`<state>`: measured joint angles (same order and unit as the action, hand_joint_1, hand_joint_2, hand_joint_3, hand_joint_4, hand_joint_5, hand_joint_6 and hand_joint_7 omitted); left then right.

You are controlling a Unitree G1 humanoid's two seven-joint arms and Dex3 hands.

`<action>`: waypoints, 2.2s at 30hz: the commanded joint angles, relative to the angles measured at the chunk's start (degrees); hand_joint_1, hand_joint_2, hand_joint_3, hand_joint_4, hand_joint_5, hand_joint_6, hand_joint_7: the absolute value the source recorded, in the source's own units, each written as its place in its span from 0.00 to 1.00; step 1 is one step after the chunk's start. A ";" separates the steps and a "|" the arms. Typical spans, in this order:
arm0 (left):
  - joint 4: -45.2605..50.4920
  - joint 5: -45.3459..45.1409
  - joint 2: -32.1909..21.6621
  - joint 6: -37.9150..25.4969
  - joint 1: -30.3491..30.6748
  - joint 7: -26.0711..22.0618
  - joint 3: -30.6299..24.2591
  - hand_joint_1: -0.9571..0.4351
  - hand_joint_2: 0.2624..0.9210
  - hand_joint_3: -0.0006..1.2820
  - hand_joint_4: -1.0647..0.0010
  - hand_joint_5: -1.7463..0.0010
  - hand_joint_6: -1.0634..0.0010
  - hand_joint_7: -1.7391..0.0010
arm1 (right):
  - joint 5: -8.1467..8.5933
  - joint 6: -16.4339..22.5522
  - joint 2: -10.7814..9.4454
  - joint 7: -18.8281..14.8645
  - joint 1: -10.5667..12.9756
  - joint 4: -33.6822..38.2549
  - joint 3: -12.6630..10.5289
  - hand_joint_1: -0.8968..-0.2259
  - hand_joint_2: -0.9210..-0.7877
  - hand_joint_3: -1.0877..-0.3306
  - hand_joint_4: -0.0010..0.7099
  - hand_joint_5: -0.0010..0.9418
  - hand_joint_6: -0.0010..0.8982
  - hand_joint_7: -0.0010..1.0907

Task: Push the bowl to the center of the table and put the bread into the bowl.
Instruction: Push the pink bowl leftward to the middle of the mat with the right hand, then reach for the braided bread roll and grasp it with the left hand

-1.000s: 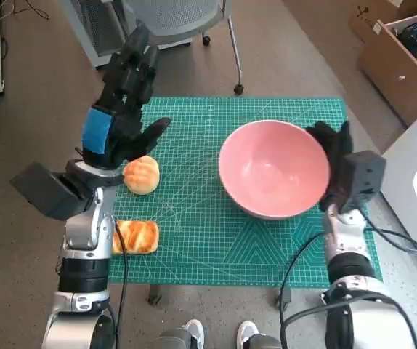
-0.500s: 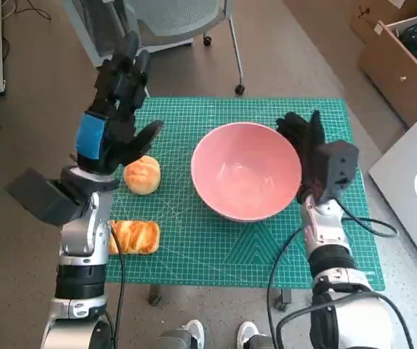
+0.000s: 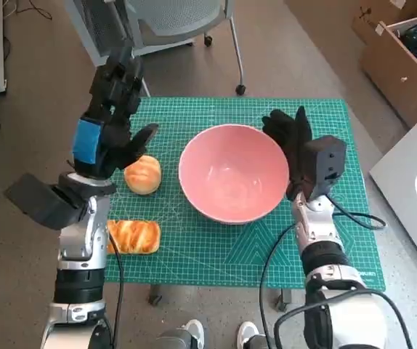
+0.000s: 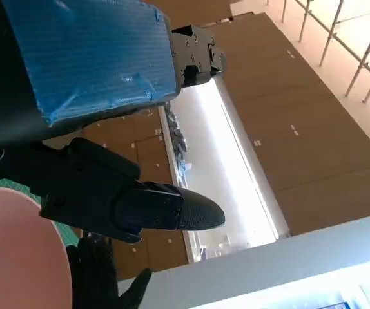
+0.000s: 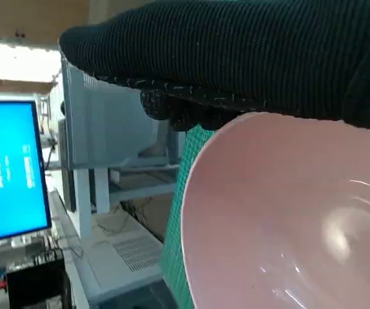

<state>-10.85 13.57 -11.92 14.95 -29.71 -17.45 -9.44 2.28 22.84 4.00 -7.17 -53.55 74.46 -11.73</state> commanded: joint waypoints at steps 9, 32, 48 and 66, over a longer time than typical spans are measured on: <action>1.79 0.09 0.12 -0.11 1.20 0.54 -0.29 0.22 1.00 0.17 1.00 1.00 1.00 0.87 | -0.39 6.52 4.64 -1.50 -1.06 -3.94 0.31 0.41 0.00 0.29 0.26 0.00 0.15 0.27; 2.98 0.31 -0.61 -2.70 -1.49 -0.28 0.83 0.21 1.00 0.19 1.00 1.00 1.00 0.85 | 11.49 25.03 6.66 -18.31 4.49 -24.61 -2.54 0.36 0.00 0.37 0.23 0.00 0.12 0.30; 19.59 -11.47 -18.95 -13.73 6.88 -4.99 -0.91 0.27 0.96 0.15 0.99 1.00 1.00 0.86 | 11.01 22.19 6.62 -17.05 9.71 -38.04 0.24 0.33 0.00 0.43 0.26 0.01 0.17 0.31; 34.17 -23.29 -30.00 -20.96 21.57 -7.84 -2.86 0.38 0.91 0.02 0.94 0.99 0.93 0.84 | 11.80 22.98 5.24 -17.92 5.97 -32.40 1.12 0.34 0.00 0.47 0.29 0.01 0.20 0.29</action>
<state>20.87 -8.01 -40.44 -4.80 -9.71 -24.58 -11.95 13.80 45.87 9.91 -24.78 -47.28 40.26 -10.88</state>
